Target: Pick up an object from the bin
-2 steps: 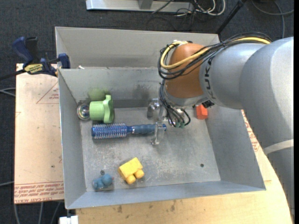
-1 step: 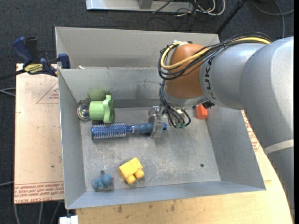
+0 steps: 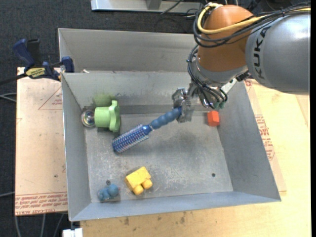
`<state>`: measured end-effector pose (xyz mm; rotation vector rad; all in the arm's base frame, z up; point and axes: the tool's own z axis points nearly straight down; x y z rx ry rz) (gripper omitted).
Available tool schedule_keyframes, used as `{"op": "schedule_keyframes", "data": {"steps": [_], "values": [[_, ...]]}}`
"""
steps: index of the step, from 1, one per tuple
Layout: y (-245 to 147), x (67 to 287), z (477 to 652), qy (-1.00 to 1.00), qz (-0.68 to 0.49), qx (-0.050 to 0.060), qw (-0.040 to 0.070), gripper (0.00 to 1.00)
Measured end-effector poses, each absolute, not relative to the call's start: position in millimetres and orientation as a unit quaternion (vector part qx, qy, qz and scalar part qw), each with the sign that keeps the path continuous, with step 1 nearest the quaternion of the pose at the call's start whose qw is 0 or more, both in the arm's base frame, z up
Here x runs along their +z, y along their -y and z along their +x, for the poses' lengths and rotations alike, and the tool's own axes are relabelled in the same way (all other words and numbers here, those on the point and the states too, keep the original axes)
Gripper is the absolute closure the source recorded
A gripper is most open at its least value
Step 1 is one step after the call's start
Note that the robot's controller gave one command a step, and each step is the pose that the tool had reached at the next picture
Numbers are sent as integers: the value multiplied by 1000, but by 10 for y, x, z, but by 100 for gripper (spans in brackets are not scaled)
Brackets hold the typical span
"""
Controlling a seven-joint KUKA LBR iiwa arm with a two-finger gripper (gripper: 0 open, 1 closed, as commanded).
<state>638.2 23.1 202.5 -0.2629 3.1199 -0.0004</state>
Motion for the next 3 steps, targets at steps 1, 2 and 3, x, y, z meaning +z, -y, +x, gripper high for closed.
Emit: {"op": "schedule_keyframes", "data": {"steps": [1, 2, 3], "values": [[-436, 1008, 5934, -997, -76, 1, -5, 100], [-450, 1180, 6473, -977, -211, 0, 3, 100], [356, 1717, 6561, -978, -207, -2, 4, 100]]}}
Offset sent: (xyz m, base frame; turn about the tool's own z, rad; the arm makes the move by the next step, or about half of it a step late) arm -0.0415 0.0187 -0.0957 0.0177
